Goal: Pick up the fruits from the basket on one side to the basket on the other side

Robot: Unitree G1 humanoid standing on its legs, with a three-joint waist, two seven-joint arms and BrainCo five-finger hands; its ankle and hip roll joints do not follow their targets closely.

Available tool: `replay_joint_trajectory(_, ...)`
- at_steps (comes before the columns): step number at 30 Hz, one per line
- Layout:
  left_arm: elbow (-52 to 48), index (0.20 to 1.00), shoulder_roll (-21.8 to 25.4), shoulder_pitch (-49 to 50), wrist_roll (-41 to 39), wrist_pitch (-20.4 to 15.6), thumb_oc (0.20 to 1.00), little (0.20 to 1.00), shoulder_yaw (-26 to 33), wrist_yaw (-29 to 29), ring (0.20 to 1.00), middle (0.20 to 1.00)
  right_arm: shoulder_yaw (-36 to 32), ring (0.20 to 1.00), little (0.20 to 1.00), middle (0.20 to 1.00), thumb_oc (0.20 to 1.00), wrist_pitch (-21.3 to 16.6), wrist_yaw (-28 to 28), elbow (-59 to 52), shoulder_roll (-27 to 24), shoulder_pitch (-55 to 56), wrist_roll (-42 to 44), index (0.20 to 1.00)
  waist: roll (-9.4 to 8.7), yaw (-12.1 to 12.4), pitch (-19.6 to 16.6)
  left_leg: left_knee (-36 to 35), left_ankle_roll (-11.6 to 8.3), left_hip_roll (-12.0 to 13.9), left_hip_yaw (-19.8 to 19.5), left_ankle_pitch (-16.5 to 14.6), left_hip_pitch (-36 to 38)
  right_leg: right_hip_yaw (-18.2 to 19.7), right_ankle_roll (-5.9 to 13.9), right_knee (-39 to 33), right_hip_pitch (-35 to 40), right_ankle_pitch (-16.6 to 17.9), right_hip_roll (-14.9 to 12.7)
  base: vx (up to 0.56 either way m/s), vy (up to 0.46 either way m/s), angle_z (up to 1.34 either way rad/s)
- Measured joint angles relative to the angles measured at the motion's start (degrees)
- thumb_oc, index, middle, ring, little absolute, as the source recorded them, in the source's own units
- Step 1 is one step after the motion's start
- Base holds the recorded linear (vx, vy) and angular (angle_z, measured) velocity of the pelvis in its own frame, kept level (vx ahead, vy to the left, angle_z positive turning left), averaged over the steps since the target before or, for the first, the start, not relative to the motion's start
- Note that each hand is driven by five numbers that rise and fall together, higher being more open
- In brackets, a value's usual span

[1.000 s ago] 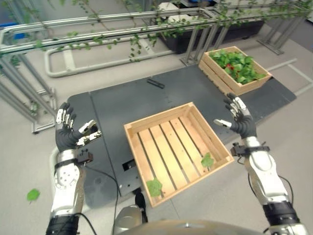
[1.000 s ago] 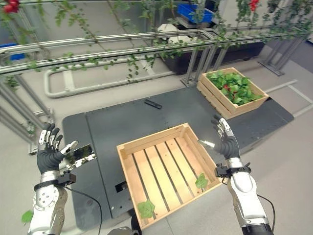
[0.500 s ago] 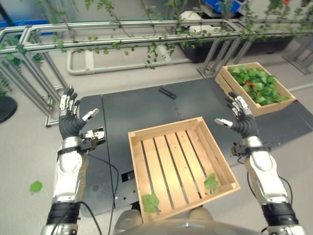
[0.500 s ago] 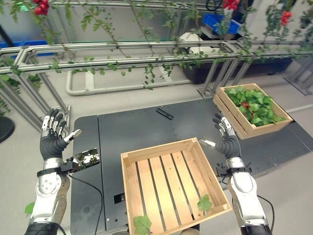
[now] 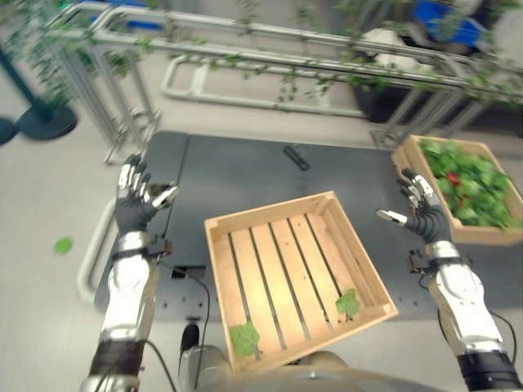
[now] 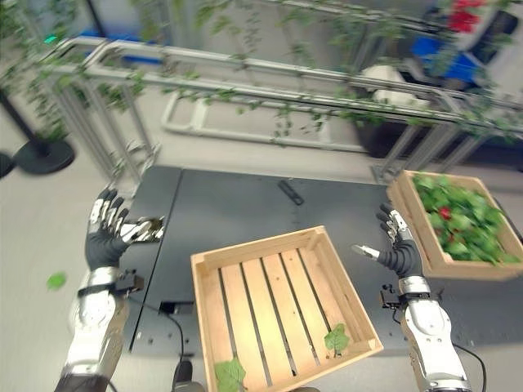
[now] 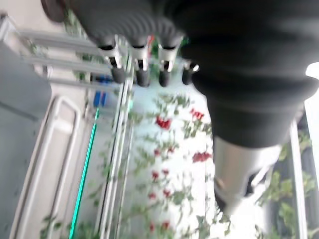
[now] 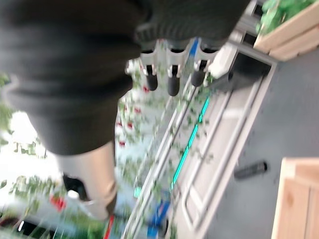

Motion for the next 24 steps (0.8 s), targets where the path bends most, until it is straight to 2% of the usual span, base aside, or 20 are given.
replay_joint_trajectory(1, -0.3, 1.0, 0.5, 0.5, 0.0, 0.2, 1.0, 1.0, -0.5, -0.4, 1.0, 1.0, -1.1, 1.0, 1.0, 1.0, 1.0, -0.4, -0.2, -2.4, -0.6, 0.0, 0.0, 1.0, 3.32, -1.5, 0.0, -8.0, -1.38, 0.7, 3.2, -1.8, 5.2, -4.4, 1.34, -1.9, 2.8, 1.7, 1.7, 0.07, 0.025, 0.5)
replay_joint_trajectory(2, -0.7, 1.0, 0.8, 0.5, 0.1, 0.1, 1.0, 1.0, -0.5, -0.7, 1.0, 1.0, -1.2, 1.0, 1.0, 1.0, 1.0, -0.5, -0.2, -2.1, -0.3, -0.3, 0.0, 1.0, 3.26, -2.2, 0.3, -10.8, -3.17, 0.7, 3.1, -0.1, 6.6, -4.8, 1.5, -1.7, 2.9, 1.4, 1.7, 0.09, 0.054, 0.82)
replay_joint_trajectory(3, -1.6, 1.0, 0.8, 0.8, 0.1, 0.1, 1.0, 1.0, -0.4, -0.9, 1.0, 1.0, -0.9, 1.0, 1.0, 1.0, 1.0, -0.5, -0.3, -1.9, 0.0, 0.1, 0.0, 1.0, 3.0, -1.7, 0.3, -12.4, -3.26, 0.5, 3.1, 0.5, 7.8, -4.6, 1.52, -1.6, 3.5, 1.2, 1.7, 0.08, 0.067, 0.35)
replay_joint_trajectory(6, -1.7, 1.0, 1.0, 0.9, 0.1, 0.1, 1.0, 1.0, -0.3, -1.0, 1.0, 1.0, -1.3, 1.0, 1.0, 1.0, 1.0, -0.5, -0.5, -1.6, 1.6, 0.8, 0.0, 1.0, 2.6, -1.7, 0.3, -12.5, -3.24, 0.4, 2.8, 0.5, 8.6, -4.9, 1.7, -1.7, 4.6, 1.3, 1.3, 0.02, 0.089, 0.07)
replay_joint_trajectory(15, -1.7, 1.0, 1.1, 1.5, -0.1, 0.2, 1.0, 1.0, 0.3, -1.0, 1.0, 1.0, -0.1, 1.0, 1.0, 1.0, 1.0, -0.1, -0.5, -0.9, 1.6, 1.1, -0.1, 1.0, 2.74, -1.9, 0.3, -12.6, -2.89, -0.6, 2.0, 0.6, 9.5, -4.9, 2.1, -1.6, 5.3, 1.5, 0.7, -0.03, 0.045, 0.01)
replay_joint_trajectory(17, -1.7, 1.0, 0.9, 2.2, -0.1, 0.2, 1.0, 1.0, 0.4, -1.0, 1.0, 1.0, -0.1, 1.0, 1.0, 1.0, 1.0, 0.0, -0.5, -0.9, 1.5, 1.2, -0.1, 1.0, 3.32, -0.4, 0.6, -12.4, -2.88, -0.7, 1.2, 0.6, 9.4, -4.9, 2.08, -1.6, 5.4, 1.5, 0.8, -0.1, -0.056, 0.0)
replay_joint_trajectory(20, -1.7, 1.0, 0.6, 4.3, -0.4, 0.3, 1.0, 1.0, 0.7, -1.1, 1.0, 1.0, -0.1, 1.0, 1.0, 1.0, 1.0, 0.3, -0.5, -0.7, 1.4, 1.2, -0.1, 1.0, 4.13, 0.2, 0.6, -12.6, -2.86, -0.6, 0.5, 0.7, 9.2, -5.3, 2.06, -1.8, 5.6, 1.5, 1.0, -0.2, -0.057, 0.09)
replay_joint_trajectory(21, -1.6, 1.0, 0.6, 4.6, -0.4, 0.4, 1.0, 1.0, 0.6, -1.3, 1.0, 1.0, -0.1, 1.0, 1.0, 1.0, 1.0, 0.2, -0.5, -0.8, 1.2, 1.5, -0.1, 1.0, 5.04, 1.0, 0.9, -12.8, -2.92, -0.8, -0.4, 1.0, 8.4, -6.1, 2.06, -1.8, 5.7, 1.5, 1.4, -0.22, 0.036, 0.39)
replay_joint_trajectory(23, -1.6, 1.0, 0.4, 4.1, -0.4, 0.5, 1.0, 1.0, 0.0, -1.7, 1.0, 1.0, -0.5, 1.0, 1.0, 1.0, 1.0, 0.1, -1.0, -0.2, 0.0, 2.2, -0.1, 1.0, 5.91, 0.9, 0.9, -14.0, -3.11, -1.0, -4.0, 3.1, 6.3, -8.7, 2.12, -2.5, 5.3, 1.6, 1.1, -0.28, 0.062, 0.85)
replay_joint_trajectory(24, -1.7, 1.0, -0.1, 3.4, -0.4, 0.5, 1.0, 1.0, -0.1, -1.7, 1.0, 1.0, -0.3, 1.0, 1.0, 1.0, 1.0, 0.3, -1.5, 0.4, -1.4, 1.8, -0.2, 1.0, 6.77, 0.9, 1.3, -17.1, -3.43, -1.2, -7.9, 5.4, 5.9, -10.3, 1.89, -2.8, 4.6, 1.8, 0.9, -0.22, 0.043, 0.83)
